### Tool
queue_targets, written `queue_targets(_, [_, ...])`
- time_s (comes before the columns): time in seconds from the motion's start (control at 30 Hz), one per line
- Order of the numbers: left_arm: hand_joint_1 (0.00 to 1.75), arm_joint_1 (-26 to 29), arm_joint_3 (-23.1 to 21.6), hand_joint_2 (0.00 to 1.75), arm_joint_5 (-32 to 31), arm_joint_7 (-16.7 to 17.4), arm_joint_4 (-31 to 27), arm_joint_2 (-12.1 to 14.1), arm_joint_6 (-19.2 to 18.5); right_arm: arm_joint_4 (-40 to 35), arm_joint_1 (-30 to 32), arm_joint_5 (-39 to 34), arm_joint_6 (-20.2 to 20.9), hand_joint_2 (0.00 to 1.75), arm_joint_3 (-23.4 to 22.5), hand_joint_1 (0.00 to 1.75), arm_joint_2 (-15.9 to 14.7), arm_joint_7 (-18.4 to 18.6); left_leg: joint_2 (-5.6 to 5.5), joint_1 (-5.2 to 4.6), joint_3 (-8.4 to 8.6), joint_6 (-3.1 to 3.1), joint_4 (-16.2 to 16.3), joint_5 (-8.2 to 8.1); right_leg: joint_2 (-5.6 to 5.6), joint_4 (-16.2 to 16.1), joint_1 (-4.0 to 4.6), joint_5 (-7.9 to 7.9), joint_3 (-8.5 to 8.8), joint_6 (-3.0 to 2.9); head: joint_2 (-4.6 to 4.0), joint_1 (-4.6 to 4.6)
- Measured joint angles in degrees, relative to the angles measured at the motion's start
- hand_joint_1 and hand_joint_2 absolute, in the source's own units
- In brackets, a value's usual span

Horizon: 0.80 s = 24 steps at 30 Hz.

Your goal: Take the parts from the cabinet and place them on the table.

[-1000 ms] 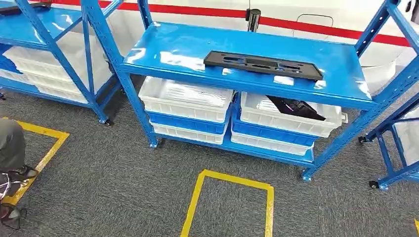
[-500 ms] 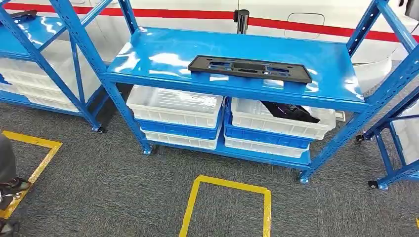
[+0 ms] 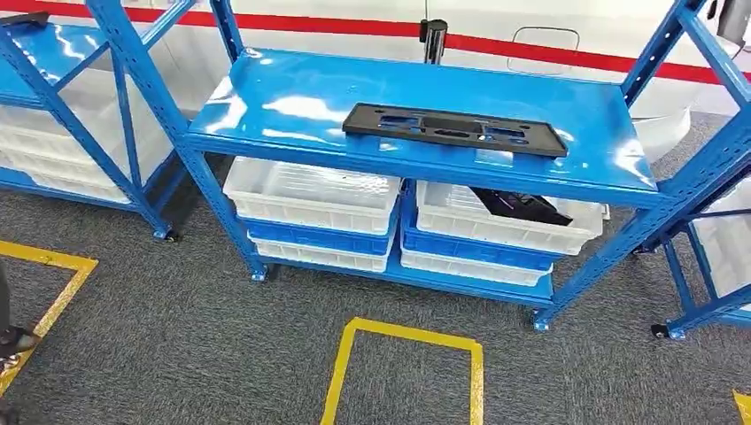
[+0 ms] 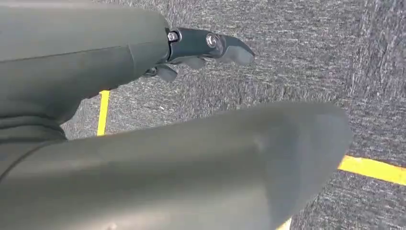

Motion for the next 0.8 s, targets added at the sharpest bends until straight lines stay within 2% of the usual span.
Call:
queue_targets(0.03, [0.00,0.0,0.0,1.75,0.0,0.0,0.0,0.0,0.0,0.0,-0.1,0.0,0.1,0.00,-0.1,0.00,0.0,0.0,0.28,-0.50,0.22,-0.38,0.3,-0.51,-0.46,-0.3,0.18,0.78,-0.17,-0.56,0.00,-0.16])
queue_targets(0.07, [0.00,0.0,0.0,1.75,0.0,0.0,0.0,0.0,0.0,0.0,-0.2,0.0,0.2,0.00,-0.1,0.00,0.1,0.0,0.47,-0.47,0.31,-0.57,0.3,-0.83,0.35,-0.5,-0.03,1.00,0.22,-1.49,0.00,-0.24])
queue_targets(0.13, [0.00,0.0,0.0,1.75,-0.1,0.0,0.0,0.0,-0.2,0.0,-0.1,0.1,0.2,0.00,-0.2,0.00,0.0,-0.1,1.05,-0.27,0.69,-0.91,0.3,-1.06,1.00,-0.5,0.16,0.88,0.05,-2.17,0.00,-0.20])
queue_targets(0.17, [0.00,0.0,0.0,1.75,-0.1,0.0,0.0,0.0,-0.3,0.0,-0.1,0.1,0.1,0.00,-0.3,0.00,0.0,-0.1,1.38,-0.17,0.66,-1.15,0.5,-1.24,1.33,-0.7,-0.51,1.10,0.33,-2.54,0.00,-0.09])
queue_targets(0.2, [0.00,0.0,0.0,1.75,0.0,0.0,0.0,0.0,-0.4,0.0,-0.1,0.2,0.0,0.00,-0.3,0.00,0.0,-0.1,0.46,0.16,0.48,-1.85,1.4,-2.07,1.66,-0.7,-0.72,1.24,0.83,-2.75,0.00,-0.13])
queue_targets(0.23, [0.00,0.0,0.0,1.75,0.1,0.1,0.0,0.0,-0.7,0.0,-0.1,0.3,0.0,0.00,-0.3,0.00,0.0,-0.1,-0.56,0.46,-0.60,-2.49,4.2,-4.26,1.71,-0.7,-0.82,1.36,0.90,-3.08,0.00,-0.61])
queue_targets(0.3, [0.00,0.0,0.0,1.75,0.4,0.5,0.0,0.0,-1.2,0.0,-0.1,0.4,-0.2,0.00,-0.3,0.00,0.0,-0.1,-0.97,1.08,-4.75,-3.32,13.0,-8.71,2.08,-0.7,-0.77,1.26,0.87,-3.19,0.00,-0.59])
queue_targets(0.33, [0.00,0.0,0.0,1.75,0.6,0.6,0.0,0.0,-1.3,0.0,-0.1,0.4,-0.2,0.00,-0.3,0.00,0.0,-0.1,-0.99,1.30,-6.64,-3.55,16.6,-9.89,2.20,-0.7,-0.74,1.24,0.87,-3.19,0.00,-0.57])
queue_targets(0.37, [0.00,0.0,0.0,1.75,0.6,0.8,0.0,0.0,-1.5,0.0,0.0,0.5,-0.1,0.00,-0.3,0.00,0.0,0.1,-1.00,1.49,-7.69,-3.64,18.1,-9.77,2.33,-0.7,-0.75,1.20,0.89,-3.22,0.00,-0.53])
queue_targets(0.4, [0.00,0.1,0.0,1.75,0.6,0.9,0.0,0.0,-1.6,0.0,-0.1,0.6,0.2,0.00,-0.3,0.00,0.0,0.5,-1.00,1.70,-7.42,-3.67,16.9,-8.24,2.52,-0.7,-0.79,1.18,0.95,-3.22,0.00,-0.61])
queue_targets(0.43, [0.00,0.0,0.0,1.75,0.5,0.9,0.0,0.0,-1.8,0.0,-0.1,0.9,0.3,0.00,-0.3,0.00,0.0,0.9,-1.02,1.81,-5.80,-3.60,13.0,-5.53,2.74,-0.7,-0.84,1.17,1.04,-3.20,0.00,-0.55])
queue_targets(0.5, [0.00,0.0,0.0,1.75,0.5,1.0,0.0,0.1,-2.3,0.0,-0.3,1.0,0.4,0.00,-0.3,0.00,0.1,1.8,-1.22,1.85,-1.18,-3.15,3.1,-0.75,3.13,-0.7,-0.91,1.04,1.21,-2.99,0.00,-0.59])
queue_targets(0.53, [0.00,-0.1,0.0,1.75,0.4,1.2,0.0,0.1,-2.4,0.0,-0.3,1.0,0.4,0.00,-0.3,0.00,0.2,2.1,-1.50,1.62,-0.10,-2.93,0.7,-1.00,3.19,-0.6,-0.58,0.91,1.14,-2.78,0.00,-0.52])
queue_targets(0.6, [0.00,-0.2,0.0,1.75,0.3,1.5,0.0,0.1,-2.6,0.0,-0.3,1.1,0.7,0.00,-0.3,0.00,0.3,2.4,-1.41,1.23,-0.30,-2.47,0.8,-0.96,3.21,-0.7,-0.42,0.79,1.01,-2.14,0.00,-0.55])
queue_targets(0.67, [0.00,-0.2,0.0,1.75,0.3,1.7,0.0,0.1,-2.7,0.0,-0.3,1.2,0.9,0.00,-0.3,0.00,0.3,2.6,-1.43,0.84,0.13,-1.39,0.1,-0.70,3.20,-1.6,-0.56,0.96,1.08,-1.10,0.00,-0.59])
queue_targets(0.7, [0.00,-0.2,0.0,1.75,0.3,1.8,0.0,0.1,-2.7,0.0,-0.3,1.2,0.9,0.00,-0.3,0.00,0.3,2.7,-1.24,1.52,0.69,-0.79,-0.8,0.03,2.99,-0.6,-0.45,0.60,1.18,-0.97,0.00,-0.39])
queue_targets(0.73, [0.00,-0.2,0.0,1.75,0.3,1.8,0.0,0.1,-2.7,0.0,-0.4,1.2,0.9,0.00,-0.3,0.00,0.3,2.7,-1.11,1.31,0.72,-0.64,-1.0,0.07,2.84,1.1,-0.42,-0.49,0.39,-1.17,0.00,-0.35])
queue_targets(0.77, [0.00,-0.3,0.0,1.75,0.3,1.8,0.0,0.1,-2.7,0.0,-0.4,1.2,0.9,1.75,-0.3,0.00,0.3,2.8,-1.07,1.25,0.66,-0.12,-1.0,0.06,2.85,5.1,-0.34,-2.87,-1.65,-1.79,0.00,-0.16])
queue_targets(0.8, [0.00,-0.3,0.0,1.75,0.3,1.9,0.0,0.1,-2.9,0.0,-0.4,1.3,0.9,1.75,-0.3,0.00,0.3,3.0,-1.00,1.09,0.66,-0.01,-1.0,0.03,2.86,9.7,-0.37,-5.07,-3.89,-2.19,0.00,-0.06])
